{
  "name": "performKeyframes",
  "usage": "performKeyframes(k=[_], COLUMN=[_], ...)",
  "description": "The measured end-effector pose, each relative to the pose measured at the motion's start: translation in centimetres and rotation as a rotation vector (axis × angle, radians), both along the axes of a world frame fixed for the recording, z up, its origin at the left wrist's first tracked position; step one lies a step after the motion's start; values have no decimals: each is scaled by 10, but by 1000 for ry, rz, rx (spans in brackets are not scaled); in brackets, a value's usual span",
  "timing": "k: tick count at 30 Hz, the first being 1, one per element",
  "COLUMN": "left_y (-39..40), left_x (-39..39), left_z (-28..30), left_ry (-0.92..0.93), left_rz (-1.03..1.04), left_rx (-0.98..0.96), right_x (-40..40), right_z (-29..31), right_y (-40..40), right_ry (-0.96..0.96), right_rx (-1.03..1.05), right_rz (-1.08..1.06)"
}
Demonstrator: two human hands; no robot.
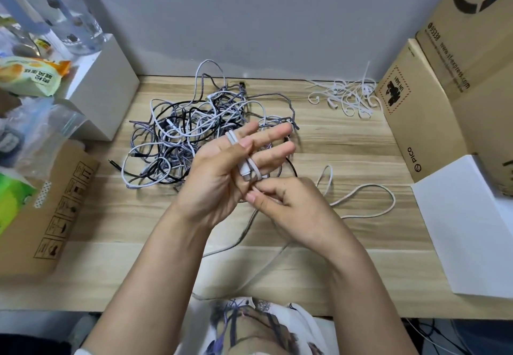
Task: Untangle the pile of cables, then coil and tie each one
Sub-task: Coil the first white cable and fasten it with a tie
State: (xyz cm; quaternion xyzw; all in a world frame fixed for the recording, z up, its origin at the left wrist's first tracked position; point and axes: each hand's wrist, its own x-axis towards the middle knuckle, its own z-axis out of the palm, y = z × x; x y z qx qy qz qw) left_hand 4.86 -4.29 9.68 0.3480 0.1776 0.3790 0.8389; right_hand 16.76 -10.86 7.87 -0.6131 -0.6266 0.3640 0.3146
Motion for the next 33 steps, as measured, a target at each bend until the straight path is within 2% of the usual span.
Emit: performKeyframes(k=[3, 6, 10, 14, 18, 21, 23, 27, 30, 33], left_y=[1, 0, -3, -5, -7, -4, -1, 0, 2, 7], left_x=[-1, -2, -5, -9, -10, -14, -18, -19, -18, -16], left_z=[-4, -7, -9, -9, -9, -6, -5, -3, 4, 16], left_ry=[116, 294, 597, 624, 465, 257, 105, -118, -254, -257], left_rz=[-8, -25, -165, -344, -518, -722, -750, -693, -602, -314], left_rx=[25, 71, 195, 286, 190, 120, 103, 75, -12, -59], right_x=[4, 6, 6, 4, 5, 5, 5, 3, 0, -2], right_z=[5, 10, 13, 19, 22, 18, 15, 11, 6, -3], right_y=[-4, -6, -8, -10, -9, -6, -4, 2, 5, 6], right_ry=[-120, -61, -22, 259, 375, 520, 538, 465, 469, 375], right_rx=[36, 85, 134, 160, 242, 274, 282, 306, 225, 106], right_rz=[-23, -77, -122, -176, -276, -323, -304, -216, -162, -140])
